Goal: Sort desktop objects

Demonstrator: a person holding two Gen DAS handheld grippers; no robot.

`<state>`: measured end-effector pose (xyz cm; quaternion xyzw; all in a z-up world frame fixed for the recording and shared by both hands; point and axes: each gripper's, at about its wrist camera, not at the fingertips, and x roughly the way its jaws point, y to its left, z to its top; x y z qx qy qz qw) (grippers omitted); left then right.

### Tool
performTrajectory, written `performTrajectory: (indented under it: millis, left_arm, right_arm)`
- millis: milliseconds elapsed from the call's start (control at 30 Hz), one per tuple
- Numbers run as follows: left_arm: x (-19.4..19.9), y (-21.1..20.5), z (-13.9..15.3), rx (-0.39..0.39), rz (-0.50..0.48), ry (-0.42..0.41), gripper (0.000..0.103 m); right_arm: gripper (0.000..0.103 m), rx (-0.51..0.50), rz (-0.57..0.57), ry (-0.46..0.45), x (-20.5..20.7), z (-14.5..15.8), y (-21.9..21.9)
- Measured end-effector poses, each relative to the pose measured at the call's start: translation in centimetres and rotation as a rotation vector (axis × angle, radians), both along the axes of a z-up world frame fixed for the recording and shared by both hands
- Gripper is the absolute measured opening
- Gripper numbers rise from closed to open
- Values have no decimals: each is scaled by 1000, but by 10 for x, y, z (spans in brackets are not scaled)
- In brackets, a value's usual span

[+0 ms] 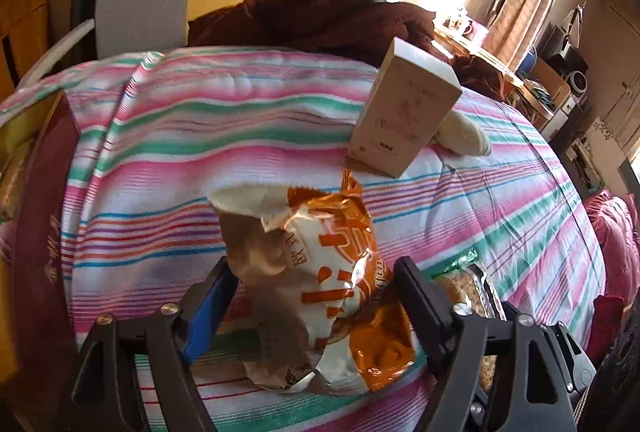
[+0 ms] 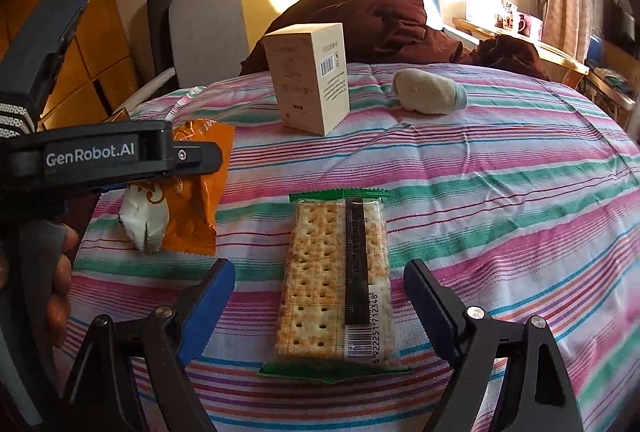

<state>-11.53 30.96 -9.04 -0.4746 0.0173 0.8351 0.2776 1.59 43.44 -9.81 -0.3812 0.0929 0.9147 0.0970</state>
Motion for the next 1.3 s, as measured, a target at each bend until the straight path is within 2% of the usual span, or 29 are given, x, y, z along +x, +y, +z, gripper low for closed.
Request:
performTrajectory:
  millis: [167, 367, 600, 767, 1067, 1300]
  left_arm:
    - [10, -7, 0, 10, -9, 16, 69]
    - [33, -24, 5, 22, -25, 54, 69]
    - [67, -43, 21, 27, -58, 143, 69]
    - [79, -67, 37, 55, -47, 172, 69]
    - [91, -126, 68, 78, 28, 243, 69]
    - [86, -185, 85, 84, 137, 293, 69]
  right_arm:
    - [65, 51, -10, -18, 0, -1, -3]
    - [50, 70, 3, -11, 4, 1, -7]
    - [49, 59, 12, -3, 11, 3, -13]
    - [49, 34, 27, 12, 20, 7, -22]
    - [49, 58, 91, 67, 19, 33, -56]
    - [49, 105, 209, 122, -4, 62, -107]
